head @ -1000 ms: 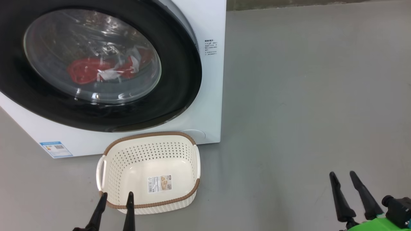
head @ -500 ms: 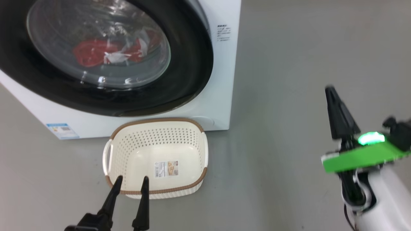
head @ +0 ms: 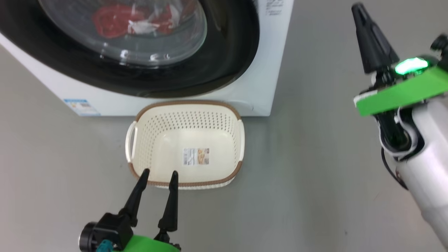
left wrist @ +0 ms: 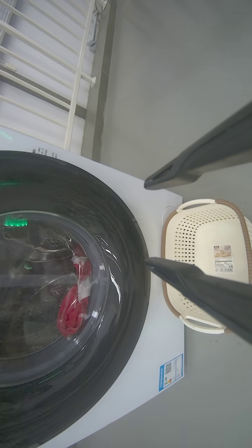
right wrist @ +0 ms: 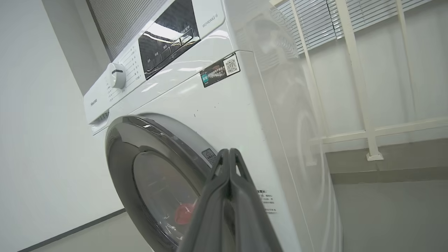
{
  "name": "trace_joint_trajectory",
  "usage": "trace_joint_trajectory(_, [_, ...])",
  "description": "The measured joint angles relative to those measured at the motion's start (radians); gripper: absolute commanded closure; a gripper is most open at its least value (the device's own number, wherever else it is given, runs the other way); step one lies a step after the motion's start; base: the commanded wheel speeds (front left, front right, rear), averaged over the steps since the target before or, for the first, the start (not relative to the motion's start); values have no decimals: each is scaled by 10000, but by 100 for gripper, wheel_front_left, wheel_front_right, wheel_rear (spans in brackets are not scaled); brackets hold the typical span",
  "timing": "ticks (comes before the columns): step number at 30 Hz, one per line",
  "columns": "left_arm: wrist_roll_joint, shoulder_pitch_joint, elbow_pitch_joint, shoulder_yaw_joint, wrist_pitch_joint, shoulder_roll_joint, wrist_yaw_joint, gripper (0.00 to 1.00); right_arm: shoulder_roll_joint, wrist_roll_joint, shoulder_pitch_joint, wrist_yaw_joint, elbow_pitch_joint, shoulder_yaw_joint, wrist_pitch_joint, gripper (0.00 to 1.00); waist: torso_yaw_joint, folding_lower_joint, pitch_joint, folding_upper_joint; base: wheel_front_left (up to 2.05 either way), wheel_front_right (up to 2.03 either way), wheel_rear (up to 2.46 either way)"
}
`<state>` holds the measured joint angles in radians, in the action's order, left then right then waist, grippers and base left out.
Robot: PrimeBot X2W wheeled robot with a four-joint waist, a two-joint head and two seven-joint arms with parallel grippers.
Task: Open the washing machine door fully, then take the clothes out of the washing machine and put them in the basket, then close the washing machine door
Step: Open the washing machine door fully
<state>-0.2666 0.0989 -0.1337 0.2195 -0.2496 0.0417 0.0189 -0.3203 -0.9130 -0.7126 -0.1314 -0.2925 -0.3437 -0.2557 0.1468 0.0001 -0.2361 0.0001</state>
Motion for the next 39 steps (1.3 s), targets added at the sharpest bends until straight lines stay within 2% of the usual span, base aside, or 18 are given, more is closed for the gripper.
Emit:
trace_joint_trajectory(8, [-198, 574, 23, 232, -2, -8, 84, 0, -738, -2142, -1752, 0, -782, -1425, 13, 100, 391, 0, -900, 0, 0, 0, 0])
trace_joint_trajectory(13, [-502, 930, -17, 443, -2, -19, 115, 0, -1014, -3772, -2727, 0, -1055, -1998, 690, 100, 620, 0, -1469, 0, 0, 0, 0])
trace_joint_trajectory(19, [-694, 1283, -81, 685, -2, -23, 115, 0, -1114, -5946, -3511, 0, -918, -2232, 2500, 100, 861, 0, -2077, 0, 0, 0, 0])
trace_joint_trajectory(24, [-775, 1529, -121, 825, -2, -29, 75, 0, -1133, -7164, -3937, 0, -838, -2151, 4027, 100, 1033, 0, -2467, 0, 0, 0, 0])
trace_joint_trajectory(32, [-932, 1770, -138, 1139, -2, -38, 71, 0, -1106, -8452, -4567, 0, -1325, -1248, 5906, 100, 1293, 0, -2955, 0, 0, 0, 0])
trace_joint_trajectory(39, [-1049, 1970, -165, 1423, -2, -46, 54, 0, -855, -8903, -5173, 2, -2224, -1187, 7582, 100, 1511, 0, -3293, 0, 0, 0, 0])
